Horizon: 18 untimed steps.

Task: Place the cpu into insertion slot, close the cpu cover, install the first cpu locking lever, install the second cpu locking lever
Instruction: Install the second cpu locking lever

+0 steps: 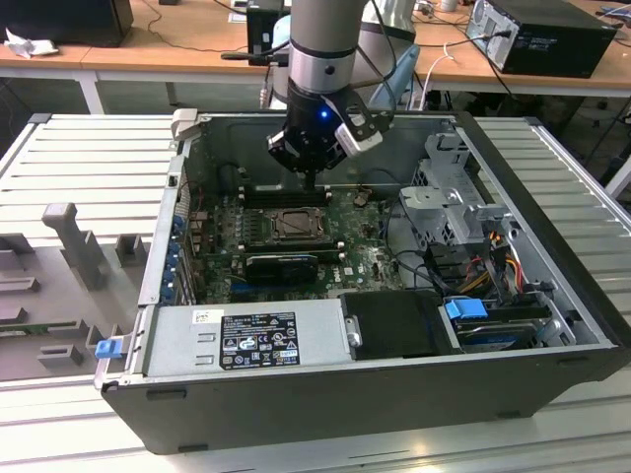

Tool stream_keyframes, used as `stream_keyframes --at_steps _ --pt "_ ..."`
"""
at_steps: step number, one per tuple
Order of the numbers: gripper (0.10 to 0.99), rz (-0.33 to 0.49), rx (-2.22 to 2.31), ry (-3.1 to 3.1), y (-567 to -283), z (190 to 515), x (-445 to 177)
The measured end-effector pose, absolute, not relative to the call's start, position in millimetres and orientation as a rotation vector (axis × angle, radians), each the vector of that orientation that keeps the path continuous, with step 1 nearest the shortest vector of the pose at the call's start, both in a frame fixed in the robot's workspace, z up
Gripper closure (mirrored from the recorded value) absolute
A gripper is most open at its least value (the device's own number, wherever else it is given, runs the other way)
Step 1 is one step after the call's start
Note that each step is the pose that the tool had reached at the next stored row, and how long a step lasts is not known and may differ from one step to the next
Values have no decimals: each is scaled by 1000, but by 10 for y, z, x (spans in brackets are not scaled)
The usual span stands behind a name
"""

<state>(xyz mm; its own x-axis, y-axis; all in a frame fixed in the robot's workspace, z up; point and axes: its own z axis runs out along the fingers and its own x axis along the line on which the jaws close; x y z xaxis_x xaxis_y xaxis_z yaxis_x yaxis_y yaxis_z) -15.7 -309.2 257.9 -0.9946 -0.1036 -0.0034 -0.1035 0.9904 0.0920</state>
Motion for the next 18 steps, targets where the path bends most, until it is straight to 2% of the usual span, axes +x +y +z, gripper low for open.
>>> stream_keyframes --at_steps 18 --pt "980 -137 163 -3131 -3657 2487 -175"
